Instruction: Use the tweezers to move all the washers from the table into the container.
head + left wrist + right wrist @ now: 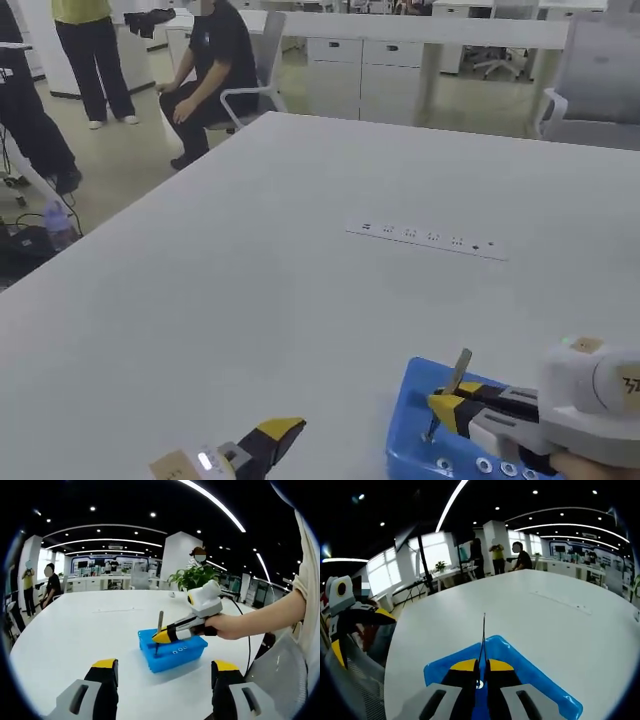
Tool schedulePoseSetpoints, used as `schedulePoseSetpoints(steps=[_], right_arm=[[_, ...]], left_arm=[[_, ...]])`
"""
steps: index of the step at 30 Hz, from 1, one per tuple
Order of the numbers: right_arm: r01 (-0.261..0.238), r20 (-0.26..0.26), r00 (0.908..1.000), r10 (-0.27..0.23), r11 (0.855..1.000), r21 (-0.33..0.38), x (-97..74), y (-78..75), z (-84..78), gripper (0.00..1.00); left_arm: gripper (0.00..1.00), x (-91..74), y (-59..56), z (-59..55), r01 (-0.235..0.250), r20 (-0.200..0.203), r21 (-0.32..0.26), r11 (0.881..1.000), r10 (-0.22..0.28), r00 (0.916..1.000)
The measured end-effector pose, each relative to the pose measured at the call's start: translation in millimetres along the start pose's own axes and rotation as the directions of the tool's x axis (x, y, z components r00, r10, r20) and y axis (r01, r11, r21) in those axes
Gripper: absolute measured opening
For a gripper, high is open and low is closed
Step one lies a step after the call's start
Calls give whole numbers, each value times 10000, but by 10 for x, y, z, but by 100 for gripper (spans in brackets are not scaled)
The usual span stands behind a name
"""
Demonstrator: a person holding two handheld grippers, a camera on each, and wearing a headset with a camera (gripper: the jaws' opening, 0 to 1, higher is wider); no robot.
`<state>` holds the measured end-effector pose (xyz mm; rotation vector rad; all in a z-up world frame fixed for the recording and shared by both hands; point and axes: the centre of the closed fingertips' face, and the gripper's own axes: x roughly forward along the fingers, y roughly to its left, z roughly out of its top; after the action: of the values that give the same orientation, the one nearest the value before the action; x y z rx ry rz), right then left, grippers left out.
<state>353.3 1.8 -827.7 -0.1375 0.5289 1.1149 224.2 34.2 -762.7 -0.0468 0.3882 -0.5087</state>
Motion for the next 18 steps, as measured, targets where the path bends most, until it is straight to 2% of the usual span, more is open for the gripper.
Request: schedulePoseSetpoints(steps=[6, 9, 10, 11, 13, 16, 18], right_arm=[[-78, 135, 9999, 80, 9998, -171, -14, 23, 16, 4], [11, 314, 9995, 12, 9974, -716, -46, 32, 72, 4], [-49, 382, 9992, 75, 9978, -664, -60, 40, 97, 4], [-187, 685, 9974, 224, 9984, -540, -83, 56, 177, 4], [-125, 938, 9954, 175, 9985, -536, -145, 54, 276, 4], [-115, 1478, 9888, 187, 9987, -491, -269, 94, 442, 4], [-188, 1755, 9841, 268, 9987, -468, -392, 156, 531, 4]], left_arm=[[76, 8, -37, 13, 248, 79, -187, 9995, -247, 9997], [78, -3, -47, 74, 312, 398, -385, 9988, -296, 9988], [79, -7, -37, 87, 266, 477, -433, 9987, -246, 9986], [78, -13, -19, 90, 203, 485, -491, 9986, -179, 9987], [76, -34, 5, 125, 133, 666, -663, 9977, -89, 9977], [72, -45, -2, 145, 294, 777, -1006, 9945, -216, 9967], [65, -52, -17, 148, 315, 797, -851, 9959, -247, 9965]])
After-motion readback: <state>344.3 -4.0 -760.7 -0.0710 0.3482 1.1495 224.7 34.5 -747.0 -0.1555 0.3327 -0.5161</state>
